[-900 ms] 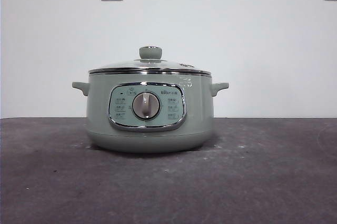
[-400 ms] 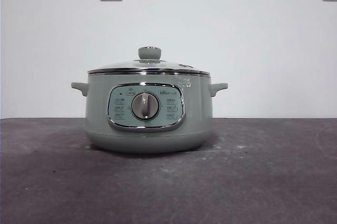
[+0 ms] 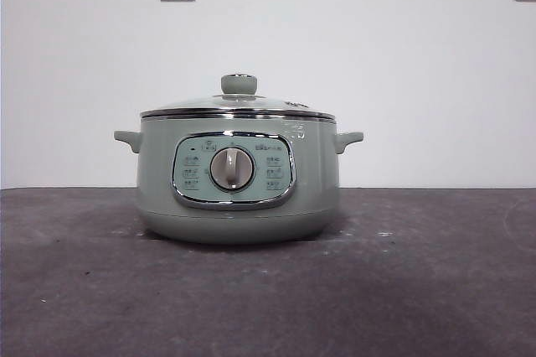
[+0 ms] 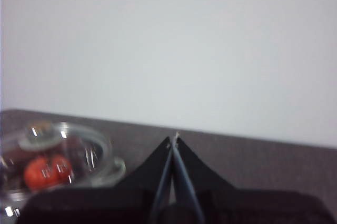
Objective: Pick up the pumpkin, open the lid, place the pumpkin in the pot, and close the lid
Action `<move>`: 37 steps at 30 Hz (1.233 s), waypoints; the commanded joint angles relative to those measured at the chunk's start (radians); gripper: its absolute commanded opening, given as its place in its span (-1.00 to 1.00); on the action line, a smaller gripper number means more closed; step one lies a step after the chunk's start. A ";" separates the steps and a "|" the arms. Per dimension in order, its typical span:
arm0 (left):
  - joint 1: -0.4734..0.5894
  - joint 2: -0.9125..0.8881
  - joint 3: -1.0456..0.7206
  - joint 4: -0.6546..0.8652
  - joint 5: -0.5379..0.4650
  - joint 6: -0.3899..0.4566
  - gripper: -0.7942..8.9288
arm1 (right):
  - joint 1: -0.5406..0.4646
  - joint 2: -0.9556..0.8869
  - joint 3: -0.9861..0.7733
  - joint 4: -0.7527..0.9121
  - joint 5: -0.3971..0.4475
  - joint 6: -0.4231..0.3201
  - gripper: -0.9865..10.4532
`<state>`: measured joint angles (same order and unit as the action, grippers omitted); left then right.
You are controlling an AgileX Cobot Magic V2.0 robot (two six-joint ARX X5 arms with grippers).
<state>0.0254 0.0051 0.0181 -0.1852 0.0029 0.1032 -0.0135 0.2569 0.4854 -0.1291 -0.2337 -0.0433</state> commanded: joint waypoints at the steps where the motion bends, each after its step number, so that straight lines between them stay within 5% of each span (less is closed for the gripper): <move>1: 0.003 -0.001 -0.014 -0.003 0.001 -0.010 -0.84 | 0.002 -0.074 -0.165 0.077 0.006 0.001 -0.83; 13: 0.003 -0.001 -0.014 -0.003 0.001 -0.010 -0.84 | 0.002 -0.225 -0.440 0.119 0.007 0.002 -0.83; 37: 0.003 -0.001 -0.014 -0.003 0.001 -0.010 -0.84 | 0.002 -0.256 -0.478 -0.037 0.005 0.049 -0.83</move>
<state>0.0254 0.0051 0.0181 -0.1852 0.0029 0.1032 -0.0132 0.0040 0.0185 -0.1577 -0.2314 -0.0109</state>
